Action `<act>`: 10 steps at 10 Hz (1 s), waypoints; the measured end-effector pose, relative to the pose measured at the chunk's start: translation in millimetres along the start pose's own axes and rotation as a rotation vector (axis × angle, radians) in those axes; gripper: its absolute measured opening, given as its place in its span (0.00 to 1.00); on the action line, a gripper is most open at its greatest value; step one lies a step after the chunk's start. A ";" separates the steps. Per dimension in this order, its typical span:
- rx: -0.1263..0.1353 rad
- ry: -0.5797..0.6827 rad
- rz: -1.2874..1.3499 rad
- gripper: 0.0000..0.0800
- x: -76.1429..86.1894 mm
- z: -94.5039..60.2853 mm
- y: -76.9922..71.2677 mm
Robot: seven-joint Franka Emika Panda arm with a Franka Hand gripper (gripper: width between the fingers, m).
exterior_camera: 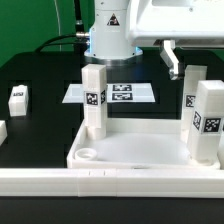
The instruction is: Assemble desk
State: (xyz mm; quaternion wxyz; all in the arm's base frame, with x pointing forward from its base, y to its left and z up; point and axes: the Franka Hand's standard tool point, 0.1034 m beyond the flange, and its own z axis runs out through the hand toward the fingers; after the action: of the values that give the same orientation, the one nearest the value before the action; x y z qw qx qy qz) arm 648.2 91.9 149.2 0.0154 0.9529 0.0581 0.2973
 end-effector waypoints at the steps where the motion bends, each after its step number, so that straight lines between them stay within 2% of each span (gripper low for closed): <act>1: 0.011 -0.017 0.006 0.81 5.1 -4.5 -0.7; 2: 0.014 -0.017 0.009 0.81 10.1 -7.4 -0.5; 4: 0.024 -0.057 0.010 0.81 4.4 -4.2 -3.2; 5: 0.021 -0.050 0.009 0.81 5.2 -3.7 -2.2; 6: 0.015 -0.063 0.008 0.81 -2.9 2.9 0.0; 7: 0.044 -0.189 0.017 0.81 -12.4 7.8 -3.1; 8: 0.061 -0.253 0.026 0.81 -7.4 8.5 -3.6; 10: 0.077 -0.385 0.028 0.81 -11.6 13.3 -6.7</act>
Offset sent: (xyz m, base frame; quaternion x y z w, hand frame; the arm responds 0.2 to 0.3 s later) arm 0.0000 0.0000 0.0000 0.0000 -0.0650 0.0000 0.9979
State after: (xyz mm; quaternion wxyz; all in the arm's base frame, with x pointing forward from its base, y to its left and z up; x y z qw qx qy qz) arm 645.7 97.3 131.2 -0.0143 0.9927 0.0523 0.1075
